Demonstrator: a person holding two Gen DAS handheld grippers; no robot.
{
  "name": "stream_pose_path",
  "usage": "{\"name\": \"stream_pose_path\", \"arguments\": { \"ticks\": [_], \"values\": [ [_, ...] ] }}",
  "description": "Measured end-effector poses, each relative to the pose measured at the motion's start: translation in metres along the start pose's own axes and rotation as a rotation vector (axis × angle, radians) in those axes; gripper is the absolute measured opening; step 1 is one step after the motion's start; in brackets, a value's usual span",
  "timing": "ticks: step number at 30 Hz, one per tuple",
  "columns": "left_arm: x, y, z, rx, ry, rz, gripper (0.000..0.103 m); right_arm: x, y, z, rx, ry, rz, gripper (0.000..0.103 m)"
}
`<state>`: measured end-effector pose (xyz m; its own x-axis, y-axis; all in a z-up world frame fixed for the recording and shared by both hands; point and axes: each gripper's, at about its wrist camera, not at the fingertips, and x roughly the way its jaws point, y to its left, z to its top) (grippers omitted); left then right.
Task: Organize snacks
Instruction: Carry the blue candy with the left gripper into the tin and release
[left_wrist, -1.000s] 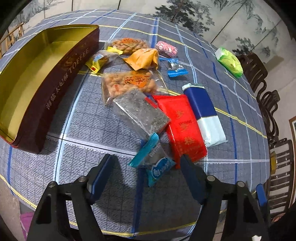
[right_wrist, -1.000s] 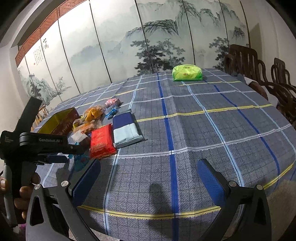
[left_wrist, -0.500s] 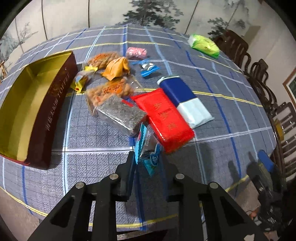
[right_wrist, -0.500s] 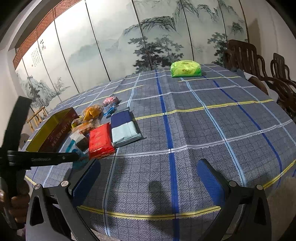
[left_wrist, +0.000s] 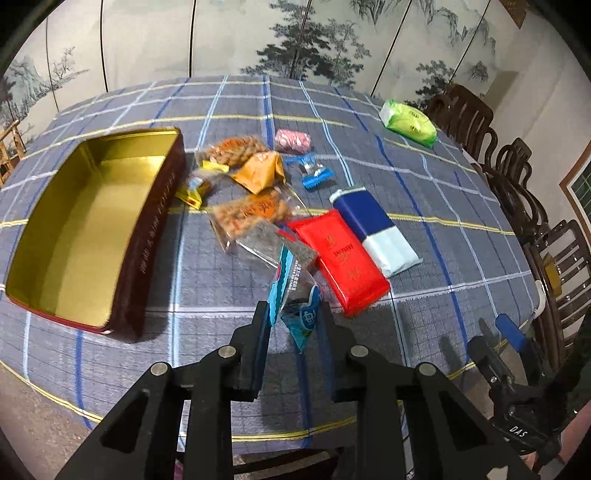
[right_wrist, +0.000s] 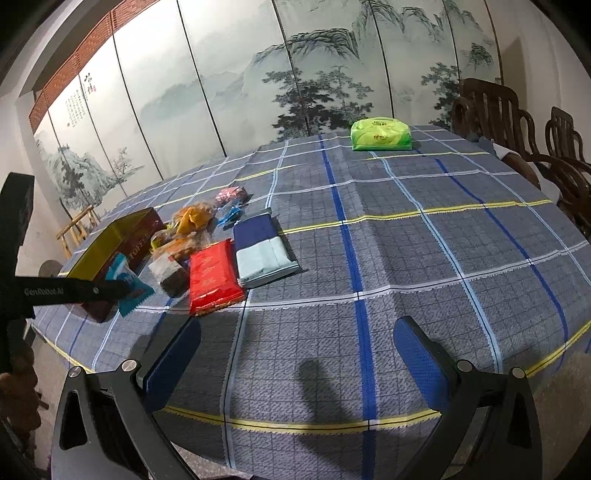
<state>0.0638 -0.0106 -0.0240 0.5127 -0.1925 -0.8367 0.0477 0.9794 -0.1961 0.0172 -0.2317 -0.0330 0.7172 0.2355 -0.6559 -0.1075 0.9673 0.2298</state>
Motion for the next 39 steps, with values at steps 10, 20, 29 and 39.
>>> {"name": "stream_pose_path", "arguments": {
  "ticks": [10,20,29,39],
  "values": [
    [-0.020,0.010,0.011,-0.004,-0.064,0.049,0.022,0.001,0.011,0.000,-0.026,0.015,0.018,0.103],
    [-0.027,0.029,0.016,-0.029,-0.093,0.079,0.022,0.004,0.024,-0.002,-0.059,0.037,0.028,0.103],
    [-0.028,0.049,0.021,-0.039,-0.112,0.121,0.022,0.006,0.039,-0.003,-0.103,0.060,0.035,0.103],
    [-0.028,0.099,0.055,-0.029,-0.154,0.240,0.022,0.009,0.056,-0.001,-0.161,0.066,0.047,0.103]
  ]
}}
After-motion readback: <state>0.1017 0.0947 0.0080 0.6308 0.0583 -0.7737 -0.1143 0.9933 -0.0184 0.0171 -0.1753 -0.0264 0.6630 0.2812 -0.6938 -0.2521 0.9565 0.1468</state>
